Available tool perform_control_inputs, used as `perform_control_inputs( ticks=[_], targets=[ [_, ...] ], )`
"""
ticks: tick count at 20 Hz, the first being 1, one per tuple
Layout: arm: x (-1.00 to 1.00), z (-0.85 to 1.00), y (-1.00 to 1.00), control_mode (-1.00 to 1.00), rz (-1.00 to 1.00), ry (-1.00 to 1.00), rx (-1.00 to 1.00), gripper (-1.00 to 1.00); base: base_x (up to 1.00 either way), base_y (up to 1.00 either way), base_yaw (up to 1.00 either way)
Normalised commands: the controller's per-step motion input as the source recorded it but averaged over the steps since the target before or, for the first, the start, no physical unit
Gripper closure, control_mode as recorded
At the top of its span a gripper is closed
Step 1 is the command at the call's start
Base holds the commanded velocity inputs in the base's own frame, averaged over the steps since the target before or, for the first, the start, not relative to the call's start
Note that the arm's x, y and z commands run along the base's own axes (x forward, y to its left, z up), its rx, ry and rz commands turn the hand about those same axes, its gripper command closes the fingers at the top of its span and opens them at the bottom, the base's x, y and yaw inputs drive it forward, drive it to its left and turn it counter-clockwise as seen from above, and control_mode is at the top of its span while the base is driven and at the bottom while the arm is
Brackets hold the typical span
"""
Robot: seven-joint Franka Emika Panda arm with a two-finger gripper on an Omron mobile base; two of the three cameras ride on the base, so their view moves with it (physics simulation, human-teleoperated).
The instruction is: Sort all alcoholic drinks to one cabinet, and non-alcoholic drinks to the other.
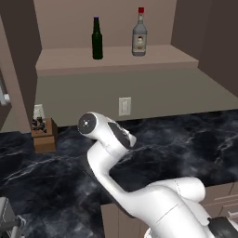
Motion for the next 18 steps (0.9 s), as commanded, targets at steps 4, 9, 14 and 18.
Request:
perform_control_inputs(
  ticks=[4, 9, 14, 18],
  targets=[
    [0.34, -0.26, 0.02, -1.0, -0.12, 0.0, 0.0, -1.0, 0.0, 0.0, 0.0],
    [0.16, -0.16, 0.0, -1.0, -0.05, 0.0, 0.0, -1.0, 0.0, 0.0, 0.0],
    [0.03, -0.18, 0.0, -1.0, 0.0, 0.0, 0.0, -1.0, 0.0, 0.0, 0.0],
    [0.11, -0.17, 0.0, -1.0, 0.0, 0.0, 0.0, -1.0, 0.0, 0.0, 0.0]
  ],
)
